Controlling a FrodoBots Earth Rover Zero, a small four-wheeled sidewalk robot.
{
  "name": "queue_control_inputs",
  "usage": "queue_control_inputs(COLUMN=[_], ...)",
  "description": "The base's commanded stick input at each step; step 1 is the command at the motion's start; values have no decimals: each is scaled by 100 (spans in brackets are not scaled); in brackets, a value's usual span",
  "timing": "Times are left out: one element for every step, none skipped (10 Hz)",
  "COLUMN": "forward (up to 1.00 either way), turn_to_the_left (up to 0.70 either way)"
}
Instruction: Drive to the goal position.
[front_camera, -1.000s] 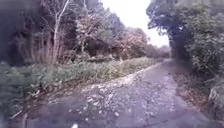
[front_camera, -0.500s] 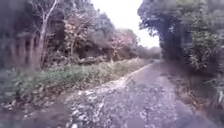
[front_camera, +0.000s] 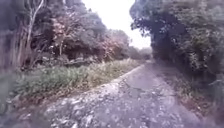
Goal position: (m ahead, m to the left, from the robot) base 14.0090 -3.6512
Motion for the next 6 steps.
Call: queue_control_inputs(forward=[70, 70, 70, 70, 70, 70], turn_to_the_left=[-35, -35, -35, -35, -35, -35])
